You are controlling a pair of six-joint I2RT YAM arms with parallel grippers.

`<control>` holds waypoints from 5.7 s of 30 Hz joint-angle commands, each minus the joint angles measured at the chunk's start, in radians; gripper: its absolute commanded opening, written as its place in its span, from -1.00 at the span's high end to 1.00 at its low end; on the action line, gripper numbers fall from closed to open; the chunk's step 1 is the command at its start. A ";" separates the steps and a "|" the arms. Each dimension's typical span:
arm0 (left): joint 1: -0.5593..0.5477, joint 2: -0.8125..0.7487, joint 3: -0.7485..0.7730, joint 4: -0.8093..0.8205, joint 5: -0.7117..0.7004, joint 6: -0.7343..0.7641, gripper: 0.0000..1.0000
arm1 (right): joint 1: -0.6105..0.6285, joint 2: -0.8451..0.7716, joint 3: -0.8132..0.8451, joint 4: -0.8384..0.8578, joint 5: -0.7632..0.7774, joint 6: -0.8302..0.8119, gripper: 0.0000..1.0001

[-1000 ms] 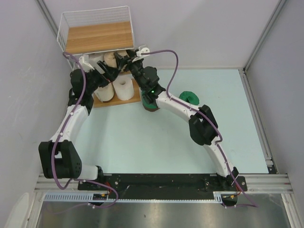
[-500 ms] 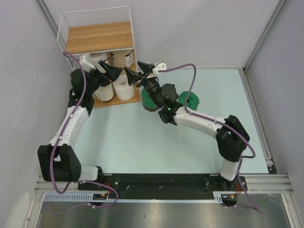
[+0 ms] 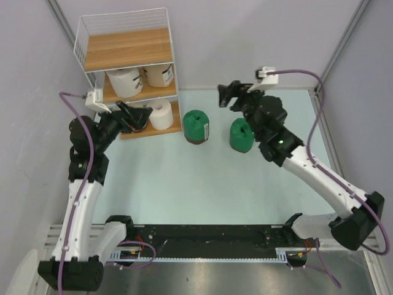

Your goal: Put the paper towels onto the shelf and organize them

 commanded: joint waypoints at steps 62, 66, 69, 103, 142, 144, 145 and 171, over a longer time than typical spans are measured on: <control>-0.001 -0.239 -0.215 -0.340 -0.034 0.149 -1.00 | -0.099 0.840 0.460 0.220 -0.614 -0.076 0.14; -0.001 -0.236 -0.221 -0.336 -0.034 0.152 -1.00 | -0.099 0.893 0.490 0.250 -0.597 -0.070 0.60; 0.000 -0.238 -0.227 -0.340 -0.040 0.160 -1.00 | -0.100 0.910 0.514 0.250 -0.578 -0.073 0.99; 0.006 -0.326 -0.264 -0.397 -0.036 0.119 -1.00 | -0.398 0.482 0.066 0.079 -0.341 -0.093 1.00; 0.005 -0.442 -0.358 -0.438 -0.007 0.094 -0.99 | -0.214 -0.282 -0.430 -0.466 0.089 0.113 0.97; 0.006 -0.440 -0.361 -0.437 -0.005 0.094 -1.00 | -0.249 -0.279 -0.431 -0.478 0.045 0.142 0.56; 0.006 -0.439 -0.361 -0.435 -0.002 0.097 -0.99 | -0.264 -0.278 -0.434 -0.480 -0.016 0.148 0.37; 0.005 -0.411 -0.376 -0.411 -0.013 0.122 -1.00 | -0.503 -0.557 -0.534 -0.679 -0.085 0.366 -0.50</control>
